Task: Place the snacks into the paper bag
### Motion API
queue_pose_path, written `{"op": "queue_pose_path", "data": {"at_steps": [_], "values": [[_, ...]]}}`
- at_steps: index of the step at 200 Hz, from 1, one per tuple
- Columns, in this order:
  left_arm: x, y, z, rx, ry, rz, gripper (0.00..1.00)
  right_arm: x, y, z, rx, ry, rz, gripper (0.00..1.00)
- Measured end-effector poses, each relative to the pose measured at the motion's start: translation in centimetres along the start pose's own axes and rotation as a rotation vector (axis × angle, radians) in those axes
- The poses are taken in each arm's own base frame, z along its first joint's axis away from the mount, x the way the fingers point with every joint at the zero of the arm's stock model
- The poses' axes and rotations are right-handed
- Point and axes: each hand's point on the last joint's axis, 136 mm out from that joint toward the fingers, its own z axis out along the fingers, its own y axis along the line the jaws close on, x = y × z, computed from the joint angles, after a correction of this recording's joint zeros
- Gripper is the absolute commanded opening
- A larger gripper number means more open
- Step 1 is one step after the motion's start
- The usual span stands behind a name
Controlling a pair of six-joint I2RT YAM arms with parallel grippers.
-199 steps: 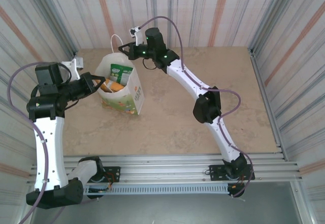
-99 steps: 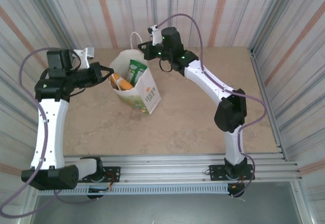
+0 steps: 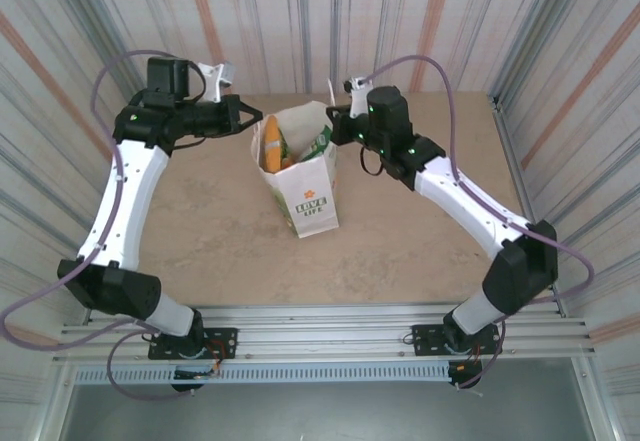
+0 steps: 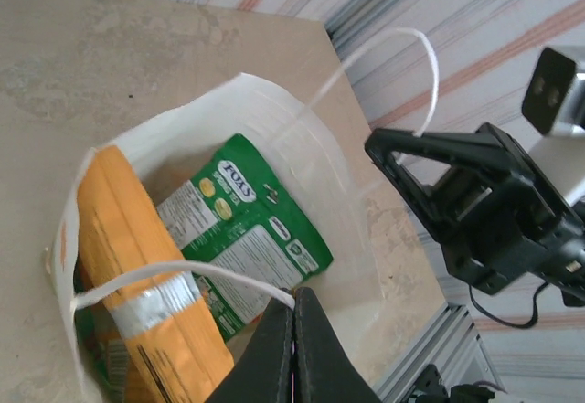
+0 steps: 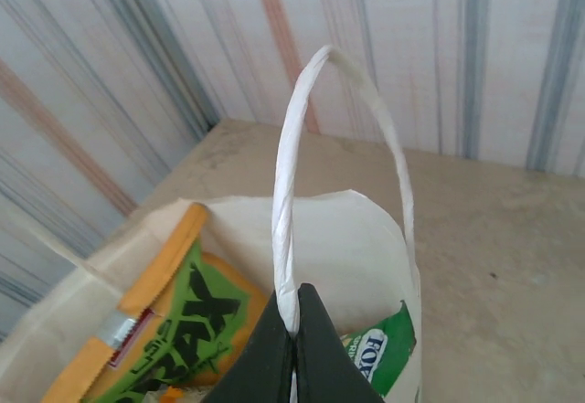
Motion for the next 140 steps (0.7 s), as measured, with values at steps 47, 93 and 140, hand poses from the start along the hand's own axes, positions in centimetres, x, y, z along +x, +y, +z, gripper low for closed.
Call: {"op": "queue_pose_path", "data": {"at_steps": [47, 93, 140], "values": [[1.2, -0.2, 2.5, 0.028, 0.041, 0.024, 0.21, 2.4, -1.6, -2.8, 0.055, -0.017, 0.012, 0.2], [1.2, -0.1, 2.2, 0.007, 0.023, 0.029, 0.57, 0.0, -1.2, -5.8, 0.053, -0.099, 0.001, 0.5], [1.0, -0.3, -2.0, -0.09, -0.081, 0.087, 0.85, -1.1, -3.9, -10.5, 0.122, -0.157, 0.003, 0.61]]}}
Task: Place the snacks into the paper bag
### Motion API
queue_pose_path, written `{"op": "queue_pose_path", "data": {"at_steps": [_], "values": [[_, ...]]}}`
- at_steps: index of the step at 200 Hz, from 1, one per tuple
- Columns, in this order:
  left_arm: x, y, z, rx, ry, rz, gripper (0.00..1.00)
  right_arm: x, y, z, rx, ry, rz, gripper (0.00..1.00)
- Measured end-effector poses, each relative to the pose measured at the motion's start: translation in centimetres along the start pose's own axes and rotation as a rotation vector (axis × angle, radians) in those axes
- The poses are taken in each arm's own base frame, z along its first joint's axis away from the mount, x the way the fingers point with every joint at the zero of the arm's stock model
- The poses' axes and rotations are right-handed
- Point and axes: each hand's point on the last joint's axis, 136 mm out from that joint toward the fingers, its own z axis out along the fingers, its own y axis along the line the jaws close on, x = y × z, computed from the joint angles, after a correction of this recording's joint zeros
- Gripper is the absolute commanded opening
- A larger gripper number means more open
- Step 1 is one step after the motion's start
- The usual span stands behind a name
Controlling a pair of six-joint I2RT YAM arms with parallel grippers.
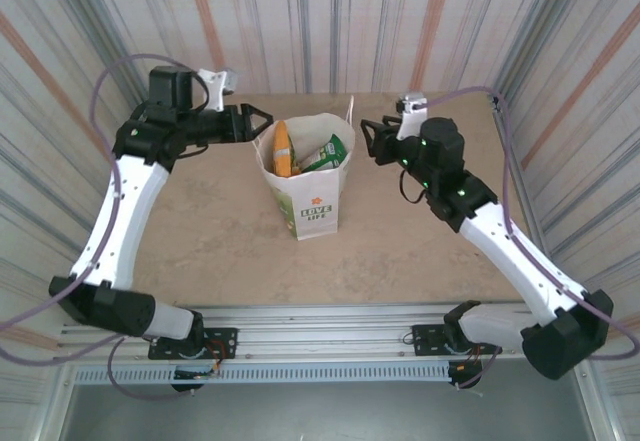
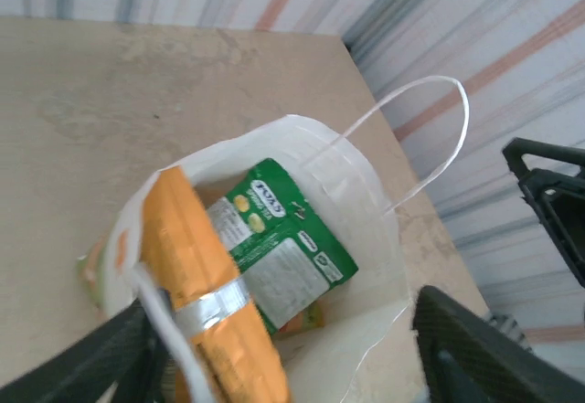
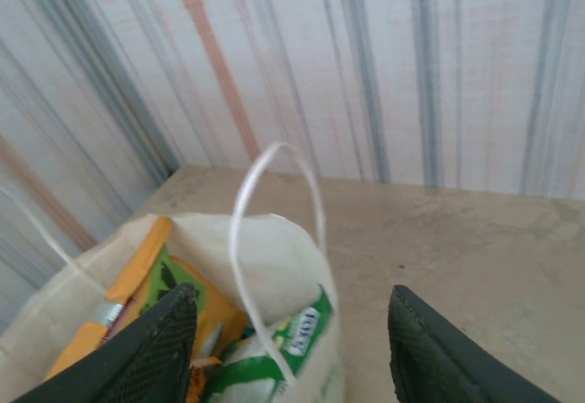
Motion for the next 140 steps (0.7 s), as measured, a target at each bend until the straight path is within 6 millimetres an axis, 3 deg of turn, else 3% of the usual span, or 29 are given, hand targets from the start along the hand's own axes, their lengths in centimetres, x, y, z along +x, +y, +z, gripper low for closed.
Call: {"op": "queue_pose_path", "data": {"at_steps": [6, 13, 17, 20, 22, 42, 62, 108, 140], "values": [[0.1, 0.4, -0.8, -0.024, -0.017, -0.002, 0.97, 0.2, -0.7, -0.6, 0.016, 0.002, -0.001, 0.63], [0.3, 1.0, -1.8, -0.055, -0.043, -0.002, 0.99, 0.4, -1.5, -1.3, 0.038, 0.001, 0.001, 0.68], [0.4, 1.5, -2.5, -0.078, -0.063, -0.005, 0.98, 0.6, -2.0, -1.6, 0.05, 0.0, 0.002, 0.77], [0.5, 1.9, -2.9, -0.094, -0.071, -0.004, 0.99, 0.8, -2.6, -2.0, 0.065, 0.001, 0.006, 0.94], [0.6, 2.2, -3.2, -0.108, -0.079, -0.005, 0.99, 0.8, -3.0, -2.3, 0.075, -0.002, 0.006, 0.99], [1.9, 5.2, -5.8, -0.233, -0.146, -0.03, 0.99, 2.5, -6.6, -4.3, 0.171, 0.007, 0.01, 0.99], [3.8, 8.5, -6.8, -0.347, -0.194, -0.04, 0.99, 4.7, -10.2, -5.9, 0.267, 0.021, 0.005, 0.99], [10.4, 16.2, -3.5, -0.514, -0.141, -0.076, 0.99, 11.9, -16.7, -8.0, 0.423, 0.123, 0.036, 0.99], [12.3, 19.8, -0.5, -0.549, -0.102, -0.1, 0.99, 15.2, -19.0, -8.6, 0.453, 0.145, 0.071, 0.99]]}}
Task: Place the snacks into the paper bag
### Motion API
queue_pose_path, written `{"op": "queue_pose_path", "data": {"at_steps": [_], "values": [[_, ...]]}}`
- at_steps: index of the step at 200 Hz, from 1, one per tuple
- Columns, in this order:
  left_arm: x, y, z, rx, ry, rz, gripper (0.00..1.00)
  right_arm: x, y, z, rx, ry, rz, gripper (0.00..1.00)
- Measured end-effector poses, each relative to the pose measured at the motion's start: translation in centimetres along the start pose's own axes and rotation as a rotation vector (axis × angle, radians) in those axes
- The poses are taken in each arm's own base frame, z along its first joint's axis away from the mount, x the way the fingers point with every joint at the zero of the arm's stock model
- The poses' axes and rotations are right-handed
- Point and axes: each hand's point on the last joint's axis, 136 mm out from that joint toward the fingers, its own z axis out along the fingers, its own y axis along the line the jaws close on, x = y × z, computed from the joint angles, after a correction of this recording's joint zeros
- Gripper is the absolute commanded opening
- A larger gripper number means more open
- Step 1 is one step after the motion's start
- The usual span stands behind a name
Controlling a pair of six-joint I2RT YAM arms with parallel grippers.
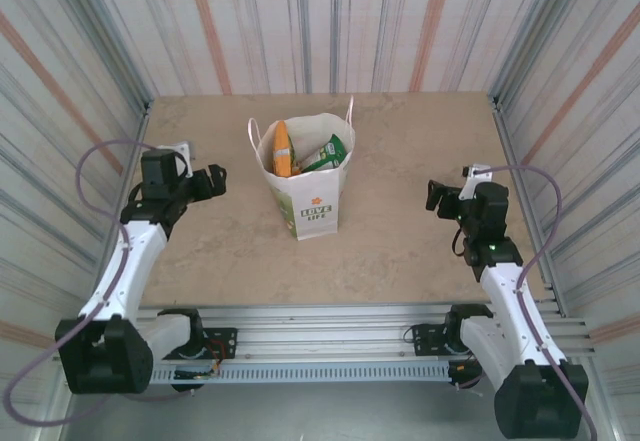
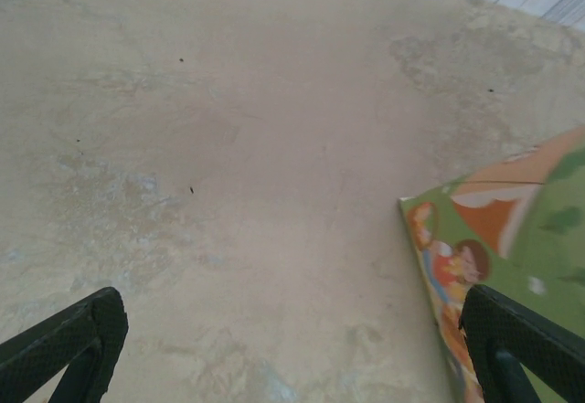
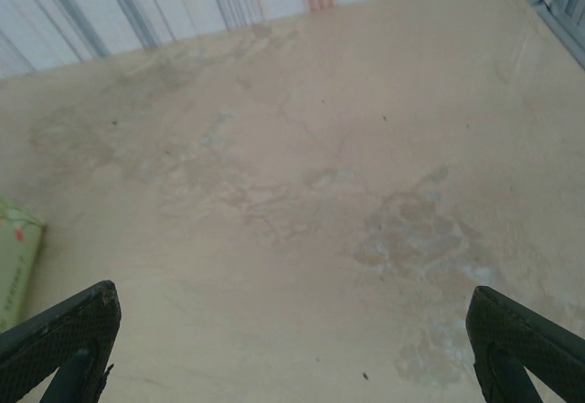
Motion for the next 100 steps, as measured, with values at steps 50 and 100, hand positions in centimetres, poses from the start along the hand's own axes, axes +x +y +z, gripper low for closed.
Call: {"op": "queue_pose_path", "data": {"at_steps": [50, 100], "values": [[4.5, 3.4, 4.8, -0.082, -0.014, 0.021, 0.99, 4.7, -3.1, 0.9, 0.049, -0.002, -0.04, 0.99], [3.9, 5.2, 6.4, -0.152, -0.168, 0.147, 0.99, 6.4, -6.6, 2.3, 0.107, -0.01, 0.001, 0.99]]}}
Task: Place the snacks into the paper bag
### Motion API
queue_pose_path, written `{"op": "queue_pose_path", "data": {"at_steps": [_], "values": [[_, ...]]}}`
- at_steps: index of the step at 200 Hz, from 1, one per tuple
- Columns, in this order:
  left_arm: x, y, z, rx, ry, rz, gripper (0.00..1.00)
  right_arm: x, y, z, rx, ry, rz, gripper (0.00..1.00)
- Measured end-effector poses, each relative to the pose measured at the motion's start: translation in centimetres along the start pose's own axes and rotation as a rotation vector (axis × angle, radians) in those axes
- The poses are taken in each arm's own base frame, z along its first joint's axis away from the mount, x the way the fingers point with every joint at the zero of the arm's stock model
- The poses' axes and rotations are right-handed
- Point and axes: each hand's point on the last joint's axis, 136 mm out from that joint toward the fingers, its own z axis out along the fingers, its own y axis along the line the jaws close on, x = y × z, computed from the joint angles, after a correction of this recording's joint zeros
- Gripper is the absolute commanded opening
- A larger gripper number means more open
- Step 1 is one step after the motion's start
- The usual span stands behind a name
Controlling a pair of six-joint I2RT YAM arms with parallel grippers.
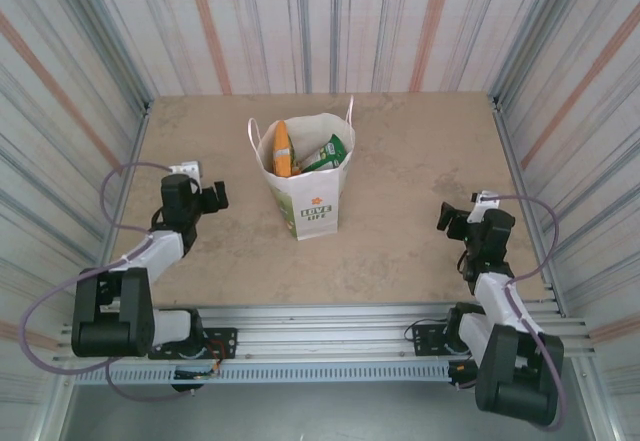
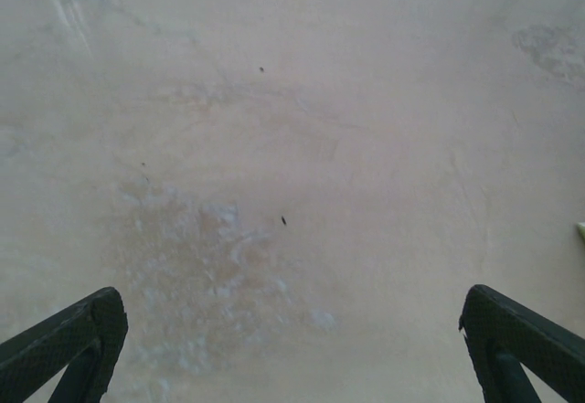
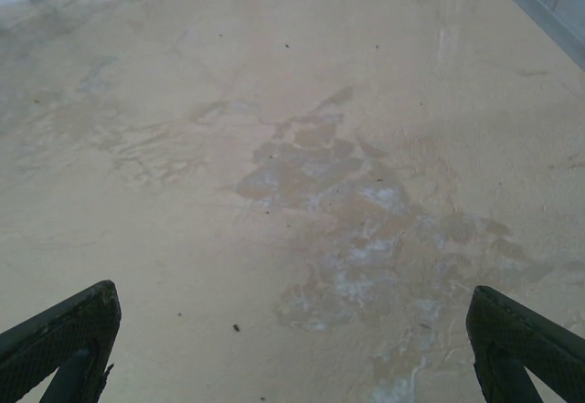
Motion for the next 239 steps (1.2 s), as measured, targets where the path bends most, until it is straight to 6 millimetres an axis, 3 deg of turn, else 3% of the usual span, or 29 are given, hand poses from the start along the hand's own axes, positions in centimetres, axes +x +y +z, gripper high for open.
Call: {"op": "queue_pose_path", "data": {"at_steps": [42, 58, 94, 124, 239], "values": [[3.1, 0.0, 1.7, -0.023, -0.072, 0.106, 0.99, 0.5, 0.7, 2.6, -0.069, 0.02, 0.01, 0.99], [4.9, -0.4, 2.2, -0.026, -0.024, 0.137, 0.99, 0.1, 1.3, 4.0, -0.092, 0.02, 0.009, 0.99], [1.8, 0.6, 2.5, -0.074, -0.108, 0.124, 0.99, -1.2, 2.9, 7.3, -0.137, 0.005, -0.008, 0.99], [1.5, 0.6, 2.5, -0.089, -0.117, 0.126, 0.99, -0.6, 5.3, 8.3, -0.179, 0.008, -0.063, 0.99], [1.5, 0.8, 2.5, -0.104, -0.117, 0.125, 0.99, -0.8, 4.0, 8.6, -0.098, -0.003, -0.066, 0.99]]}}
